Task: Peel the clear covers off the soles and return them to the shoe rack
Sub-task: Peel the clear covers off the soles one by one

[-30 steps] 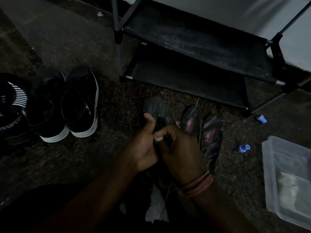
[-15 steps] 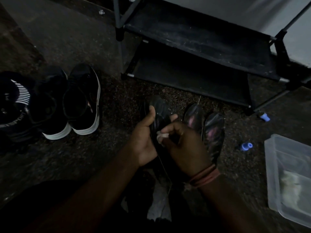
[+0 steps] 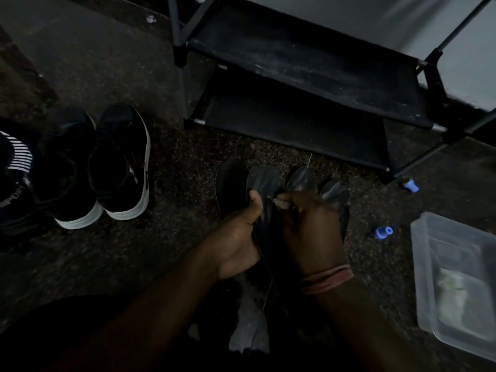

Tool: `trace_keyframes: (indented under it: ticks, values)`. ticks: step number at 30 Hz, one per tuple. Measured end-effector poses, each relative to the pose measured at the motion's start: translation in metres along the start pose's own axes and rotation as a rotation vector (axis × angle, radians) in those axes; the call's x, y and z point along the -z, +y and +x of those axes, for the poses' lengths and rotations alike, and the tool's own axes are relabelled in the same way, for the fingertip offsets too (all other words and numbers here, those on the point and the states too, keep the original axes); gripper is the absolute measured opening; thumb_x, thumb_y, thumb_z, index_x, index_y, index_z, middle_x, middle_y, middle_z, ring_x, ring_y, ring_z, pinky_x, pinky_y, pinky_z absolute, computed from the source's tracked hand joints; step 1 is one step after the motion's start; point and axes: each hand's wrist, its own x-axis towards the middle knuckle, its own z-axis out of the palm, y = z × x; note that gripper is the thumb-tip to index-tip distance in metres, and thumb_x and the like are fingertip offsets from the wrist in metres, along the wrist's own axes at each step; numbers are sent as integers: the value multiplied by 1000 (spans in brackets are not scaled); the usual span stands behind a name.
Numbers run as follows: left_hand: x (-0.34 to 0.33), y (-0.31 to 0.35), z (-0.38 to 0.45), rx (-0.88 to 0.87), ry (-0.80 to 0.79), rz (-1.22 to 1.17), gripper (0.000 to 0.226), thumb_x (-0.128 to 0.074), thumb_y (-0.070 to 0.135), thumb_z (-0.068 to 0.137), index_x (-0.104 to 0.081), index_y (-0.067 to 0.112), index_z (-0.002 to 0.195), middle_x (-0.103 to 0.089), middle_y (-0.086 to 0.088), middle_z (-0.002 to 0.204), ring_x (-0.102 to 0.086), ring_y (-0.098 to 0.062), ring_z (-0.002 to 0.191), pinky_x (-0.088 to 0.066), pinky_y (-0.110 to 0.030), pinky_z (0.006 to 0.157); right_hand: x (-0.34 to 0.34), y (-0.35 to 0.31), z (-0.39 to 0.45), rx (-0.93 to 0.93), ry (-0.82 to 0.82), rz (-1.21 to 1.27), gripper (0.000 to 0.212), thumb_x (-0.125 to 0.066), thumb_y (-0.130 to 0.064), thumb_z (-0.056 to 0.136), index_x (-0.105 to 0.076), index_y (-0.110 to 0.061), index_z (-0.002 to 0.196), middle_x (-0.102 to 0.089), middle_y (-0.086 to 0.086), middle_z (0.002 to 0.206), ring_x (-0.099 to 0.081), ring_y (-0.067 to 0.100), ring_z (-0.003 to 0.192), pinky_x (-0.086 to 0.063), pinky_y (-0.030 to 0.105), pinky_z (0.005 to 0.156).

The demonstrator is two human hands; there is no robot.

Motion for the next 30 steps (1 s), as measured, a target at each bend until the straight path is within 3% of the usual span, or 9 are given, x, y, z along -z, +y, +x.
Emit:
trace_keyframes:
  ticks: [5, 8, 12, 16, 19, 21, 23, 27, 30]
  values:
    - [12, 9, 5, -51, 72, -37, 86, -45, 72, 91, -55, 6, 144, -58, -18, 144, -56, -28, 134, -40, -45, 116, -15, -30, -15, -4, -233, 110, 17, -62, -10, 79, -74, -20, 84, -75, -1, 84, -71, 17, 78, -57, 36, 73]
    - [7, 5, 5, -78, 65, -30, 82, -42, 67, 93, -52, 3, 144, -61, -16, 141, -58, -26, 131, -46, -41, 111, -9, -14, -7, -89, -146, 152, 15, -66, -7, 83, -74, -19, 84, -75, -7, 86, -68, 5, 79, -55, 30, 76]
    - [0, 1, 1, -68, 9, -39, 69, -30, 60, 101, -64, 8, 130, -69, -11, 131, -66, -21, 121, -49, -38, 105, -3, 9, 1, -190, 8, 94, 13, -67, -6, 86, -73, -18, 86, -74, -4, 88, -68, 8, 81, -55, 28, 77]
    - [5, 7, 2, -55, 9, -40, 78, -29, 65, 99, -76, 5, 115, -74, -14, 120, -72, -21, 109, -54, -37, 97, -9, -3, -5, -160, -121, 137, 17, -67, -5, 84, -75, -19, 86, -74, -8, 88, -68, 5, 82, -52, 20, 79]
    - [11, 14, 5, -66, 92, -69, 81, -34, 69, 97, -65, 1, 130, -67, -18, 131, -69, -25, 115, -58, -37, 94, -19, -23, -15, -45, -203, 182, 19, -66, -6, 81, -75, -22, 88, -74, -10, 90, -68, 4, 85, -56, 28, 80]
    - [10, 16, 3, -62, 119, -61, 83, -35, 70, 96, -62, 1, 134, -66, -17, 134, -67, -26, 120, -53, -38, 99, -19, -24, -16, 3, -193, 189, 20, -66, -4, 81, -75, -20, 88, -74, -8, 90, -69, 5, 85, -56, 29, 79]
    - [6, 13, 0, -33, 90, -63, 80, -32, 69, 97, -71, 4, 124, -70, -15, 127, -69, -24, 116, -51, -37, 99, -14, -16, -10, -37, -150, 198, 17, -65, -4, 84, -74, -18, 88, -74, -8, 89, -68, 4, 84, -55, 25, 79]
    - [-2, -2, -3, 28, 12, -38, 67, -31, 61, 101, -77, 15, 118, -69, -9, 131, -66, -21, 121, -46, -38, 107, -1, 5, 3, -91, 46, 83, 15, -66, -3, 86, -73, -15, 90, -72, -3, 93, -66, 8, 88, -51, 18, 82]
    - [-8, -3, -5, 43, -3, -36, 68, -30, 60, 101, -81, 16, 108, -73, -9, 124, -70, -19, 113, -53, -36, 99, 2, 0, 1, -67, -16, 118, 16, -66, -2, 86, -74, -16, 90, -72, -5, 93, -66, 4, 88, -50, 15, 83]
